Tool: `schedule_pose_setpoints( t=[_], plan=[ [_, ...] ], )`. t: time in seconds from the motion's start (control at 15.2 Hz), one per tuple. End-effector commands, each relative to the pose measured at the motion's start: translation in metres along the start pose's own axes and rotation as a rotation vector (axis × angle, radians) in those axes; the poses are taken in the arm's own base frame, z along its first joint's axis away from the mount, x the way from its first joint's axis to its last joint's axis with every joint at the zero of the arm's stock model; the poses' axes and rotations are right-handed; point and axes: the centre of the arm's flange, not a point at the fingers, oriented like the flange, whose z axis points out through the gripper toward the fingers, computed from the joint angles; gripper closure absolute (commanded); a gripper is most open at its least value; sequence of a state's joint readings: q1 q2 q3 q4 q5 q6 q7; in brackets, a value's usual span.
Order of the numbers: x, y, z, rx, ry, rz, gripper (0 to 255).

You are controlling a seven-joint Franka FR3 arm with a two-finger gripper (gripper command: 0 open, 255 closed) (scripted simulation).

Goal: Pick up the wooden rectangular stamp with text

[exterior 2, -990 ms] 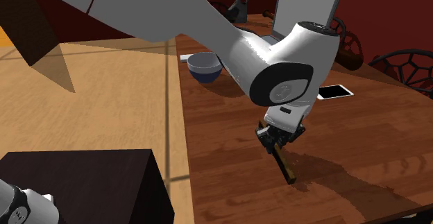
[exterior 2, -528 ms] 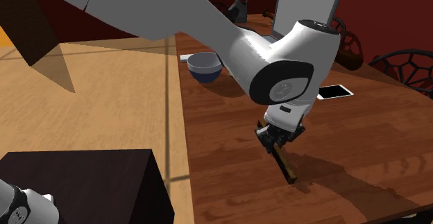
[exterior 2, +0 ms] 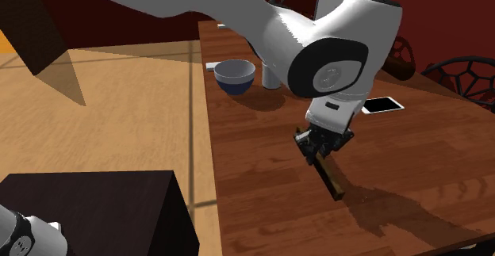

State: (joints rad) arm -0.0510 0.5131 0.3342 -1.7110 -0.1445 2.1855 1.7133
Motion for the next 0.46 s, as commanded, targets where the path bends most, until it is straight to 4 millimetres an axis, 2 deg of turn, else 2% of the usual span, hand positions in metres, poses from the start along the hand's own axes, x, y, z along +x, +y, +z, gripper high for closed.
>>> schedule_pose_setpoints(
  t=[0.0, 0.26, 0.4],
  plan=[
    [-0.001, 0.001, -0.010, 0.000, 0.000, 0.000, 255],
    [-0.002, 0.001, -0.031, 0.000, 0.000, 0.000, 255],
    [-0.002, 0.001, -0.032, 0.000, 0.000, 0.000, 255]
  ],
)
